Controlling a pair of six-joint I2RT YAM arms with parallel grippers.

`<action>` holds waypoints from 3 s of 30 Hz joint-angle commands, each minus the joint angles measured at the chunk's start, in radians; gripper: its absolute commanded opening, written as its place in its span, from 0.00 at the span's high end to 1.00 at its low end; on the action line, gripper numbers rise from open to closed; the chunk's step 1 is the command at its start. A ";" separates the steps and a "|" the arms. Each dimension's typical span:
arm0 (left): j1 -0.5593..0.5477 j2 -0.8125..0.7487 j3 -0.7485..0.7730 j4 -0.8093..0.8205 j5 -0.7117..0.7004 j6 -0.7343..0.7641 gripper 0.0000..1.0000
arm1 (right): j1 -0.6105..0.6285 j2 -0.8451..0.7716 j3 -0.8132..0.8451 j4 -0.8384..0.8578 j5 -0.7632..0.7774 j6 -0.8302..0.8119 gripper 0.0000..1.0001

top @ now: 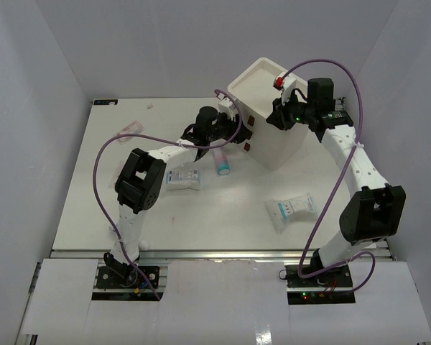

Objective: Organize the makeup

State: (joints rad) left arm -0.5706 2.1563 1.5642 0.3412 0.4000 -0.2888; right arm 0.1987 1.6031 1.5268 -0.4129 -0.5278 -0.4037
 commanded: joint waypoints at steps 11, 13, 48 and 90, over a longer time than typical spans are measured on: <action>-0.018 0.005 0.041 -0.013 -0.014 -0.001 0.45 | 0.038 -0.023 -0.030 -0.102 -0.104 0.022 0.92; -0.021 0.012 0.052 -0.022 -0.016 -0.003 0.45 | 0.040 -0.024 -0.031 -0.103 -0.106 0.025 0.92; -0.025 -0.370 -0.434 0.035 0.015 0.033 0.99 | 0.022 0.000 -0.038 -0.083 0.038 0.033 0.91; 0.147 -1.475 -0.878 -0.481 -0.345 -0.003 0.13 | 0.410 -0.102 -0.052 -0.273 0.020 -0.185 0.23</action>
State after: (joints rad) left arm -0.4314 0.8568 0.7755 -0.0532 0.2335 -0.3017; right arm 0.4718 1.4156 1.4956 -0.7315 -0.6778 -0.7110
